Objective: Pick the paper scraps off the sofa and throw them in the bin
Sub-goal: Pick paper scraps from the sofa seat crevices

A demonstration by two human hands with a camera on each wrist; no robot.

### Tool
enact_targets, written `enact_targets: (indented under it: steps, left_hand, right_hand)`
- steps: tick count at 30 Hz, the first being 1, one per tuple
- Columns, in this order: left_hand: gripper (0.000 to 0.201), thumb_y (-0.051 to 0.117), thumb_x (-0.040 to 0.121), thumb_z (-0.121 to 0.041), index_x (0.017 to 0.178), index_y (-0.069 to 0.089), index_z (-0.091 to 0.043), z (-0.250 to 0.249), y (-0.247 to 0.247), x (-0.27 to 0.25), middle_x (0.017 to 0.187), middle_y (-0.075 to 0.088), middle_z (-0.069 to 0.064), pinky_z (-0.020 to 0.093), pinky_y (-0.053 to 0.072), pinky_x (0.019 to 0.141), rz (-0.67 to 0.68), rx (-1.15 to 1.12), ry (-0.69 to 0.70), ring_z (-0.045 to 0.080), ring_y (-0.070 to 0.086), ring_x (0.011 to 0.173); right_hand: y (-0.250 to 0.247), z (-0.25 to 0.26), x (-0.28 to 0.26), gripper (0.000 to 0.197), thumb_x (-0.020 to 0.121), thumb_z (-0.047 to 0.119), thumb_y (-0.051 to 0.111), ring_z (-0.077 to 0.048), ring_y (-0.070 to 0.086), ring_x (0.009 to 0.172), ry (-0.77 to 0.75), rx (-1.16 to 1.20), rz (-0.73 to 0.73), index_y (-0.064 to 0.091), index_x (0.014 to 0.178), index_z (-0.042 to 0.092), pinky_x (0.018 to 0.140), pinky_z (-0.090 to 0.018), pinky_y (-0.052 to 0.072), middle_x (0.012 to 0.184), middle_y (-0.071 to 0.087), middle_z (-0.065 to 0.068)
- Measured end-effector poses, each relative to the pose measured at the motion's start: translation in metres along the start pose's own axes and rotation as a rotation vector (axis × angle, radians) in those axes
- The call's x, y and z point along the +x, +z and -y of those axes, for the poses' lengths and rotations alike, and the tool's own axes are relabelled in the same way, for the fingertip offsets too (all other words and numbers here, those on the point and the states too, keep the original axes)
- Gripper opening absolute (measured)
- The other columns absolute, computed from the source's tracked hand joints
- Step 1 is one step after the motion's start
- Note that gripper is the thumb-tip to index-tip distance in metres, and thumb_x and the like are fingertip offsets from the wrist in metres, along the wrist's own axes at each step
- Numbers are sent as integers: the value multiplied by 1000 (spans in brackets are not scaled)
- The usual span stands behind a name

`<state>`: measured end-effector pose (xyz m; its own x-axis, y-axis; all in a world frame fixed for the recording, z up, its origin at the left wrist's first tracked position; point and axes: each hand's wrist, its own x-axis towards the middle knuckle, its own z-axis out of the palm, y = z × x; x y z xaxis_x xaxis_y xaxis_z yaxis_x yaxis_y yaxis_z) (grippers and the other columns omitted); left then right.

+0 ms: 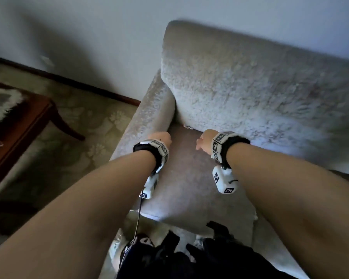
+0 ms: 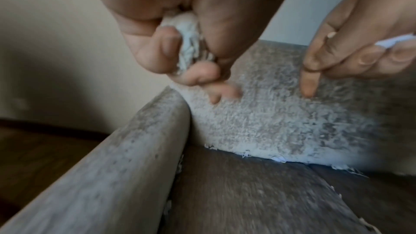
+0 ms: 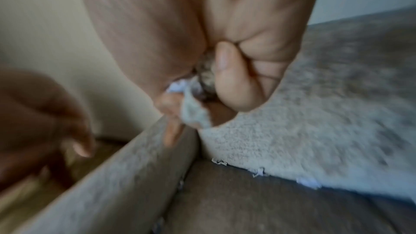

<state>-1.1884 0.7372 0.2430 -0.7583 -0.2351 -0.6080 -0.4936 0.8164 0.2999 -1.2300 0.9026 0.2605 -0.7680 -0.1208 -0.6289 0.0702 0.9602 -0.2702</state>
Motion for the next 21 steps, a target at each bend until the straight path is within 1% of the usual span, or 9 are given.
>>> enact_targets:
  steps: [3, 6, 8, 10, 12, 14, 17, 19, 21]
  left_hand:
    - [33, 38, 101, -30, 113, 65, -14, 13, 21, -8, 118, 66, 10, 34, 48, 88, -53, 35, -10, 32, 63, 105]
    - [49, 24, 103, -41, 108, 65, -15, 33, 47, -8, 108, 67, 9, 34, 45, 77, -134, 76, -135, 30, 64, 99]
    - [45, 26, 104, -37, 113, 64, -16, 48, 68, 0, 106, 67, 9, 34, 46, 74, -103, 89, -203, 29, 65, 97]
    - [42, 28, 103, -35, 121, 62, -18, 64, 92, 18, 111, 66, 9, 33, 45, 73, -43, 42, -281, 28, 65, 100]
    - [43, 30, 102, -37, 121, 62, -15, 77, 119, 36, 119, 65, 11, 34, 45, 80, 1, -73, -385, 29, 63, 107]
    - [44, 33, 101, -42, 123, 62, -17, 88, 152, 57, 124, 64, 10, 34, 44, 89, 32, -176, -469, 29, 61, 113]
    - [47, 37, 96, -52, 123, 62, -21, 98, 205, 89, 121, 66, 7, 32, 45, 87, 60, -246, -551, 27, 63, 110]
    - [56, 34, 96, -57, 110, 68, -16, 101, 228, 102, 115, 68, 8, 31, 46, 82, 73, -255, -594, 27, 64, 107]
    - [62, 29, 95, -61, 107, 69, -15, 103, 239, 116, 113, 68, 7, 32, 46, 79, 85, -249, -639, 26, 65, 106]
  right_hand:
    - [3, 5, 17, 58, 98, 51, 35, -32, 65, 98, -52, -181, -55, 71, 103, 6, 86, -35, 49, 107, 70, -15]
    - [13, 19, 42, 69, 96, 59, 30, -34, 60, 109, -66, -165, -40, 64, 115, 2, 93, -36, 44, 116, 65, -20]
    - [30, 26, 63, 63, 92, 61, 35, -34, 61, 107, -99, -201, -17, 65, 106, 7, 88, -36, 45, 115, 65, -19]
    - [50, 33, 89, 54, 88, 59, 42, -33, 64, 96, -136, -245, -32, 60, 80, 9, 77, -34, 44, 100, 68, -16]
    - [79, 34, 115, 51, 88, 56, 46, -32, 65, 91, -140, -285, -6, 56, 70, 9, 72, -32, 43, 86, 66, -12]
    - [108, 36, 140, 45, 88, 52, 47, -32, 66, 90, -165, -325, 31, 58, 72, 11, 70, -32, 43, 86, 67, -10]
    - [157, 30, 183, 39, 85, 53, 50, -31, 67, 94, -187, -372, 81, 64, 84, 16, 71, -32, 45, 93, 70, -8]
    - [181, 27, 203, 48, 80, 58, 57, -30, 65, 102, -184, -364, 74, 62, 104, 16, 79, -33, 48, 105, 69, -5]
    - [203, 23, 219, 63, 75, 63, 62, -30, 63, 107, -170, -357, 64, 54, 115, 15, 85, -35, 50, 112, 67, -4]
